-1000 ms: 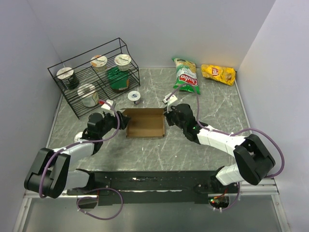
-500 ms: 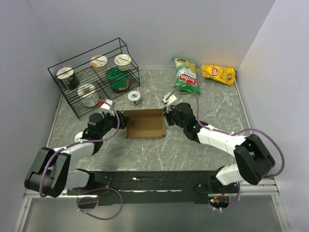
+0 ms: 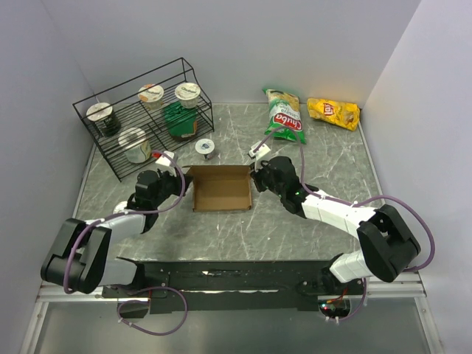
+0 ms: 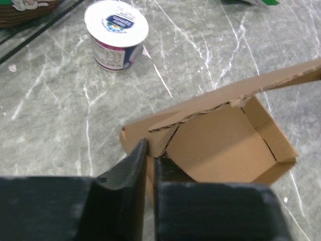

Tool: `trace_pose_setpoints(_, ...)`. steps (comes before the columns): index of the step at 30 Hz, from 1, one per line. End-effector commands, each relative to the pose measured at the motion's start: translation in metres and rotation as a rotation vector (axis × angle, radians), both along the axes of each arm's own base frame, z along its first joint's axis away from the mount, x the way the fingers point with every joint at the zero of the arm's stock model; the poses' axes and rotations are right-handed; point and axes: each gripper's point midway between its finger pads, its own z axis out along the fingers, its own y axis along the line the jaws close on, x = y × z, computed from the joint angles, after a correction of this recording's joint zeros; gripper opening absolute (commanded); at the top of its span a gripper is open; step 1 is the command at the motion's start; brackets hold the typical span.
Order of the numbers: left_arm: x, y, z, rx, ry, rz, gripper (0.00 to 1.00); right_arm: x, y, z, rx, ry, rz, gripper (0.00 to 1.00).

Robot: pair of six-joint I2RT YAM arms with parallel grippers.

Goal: Fold the paper box

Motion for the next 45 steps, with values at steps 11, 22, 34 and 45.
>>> trace_pose_setpoints(11, 0.004, -0.029, 0.003, -0.106, 0.043, -0.014, 0.01, -0.004, 0.019, -0.001, -0.011, 0.051, -0.101, 0.0)
trace_pose_setpoints(22, -0.024, -0.043, -0.015, -0.15, 0.072, -0.019, 0.01, 0.004, 0.019, 0.0, 0.032, 0.078, -0.237, 0.0)
trace_pose_setpoints(34, -0.048, -0.057, -0.036, -0.144, 0.079, -0.009, 0.01, -0.005, 0.035, 0.009, 0.108, 0.166, -0.209, 0.0)
trace_pose_setpoints(45, -0.052, -0.069, -0.039, -0.144, 0.09, -0.024, 0.01, -0.019, 0.046, 0.0, 0.17, 0.229, -0.211, 0.0)
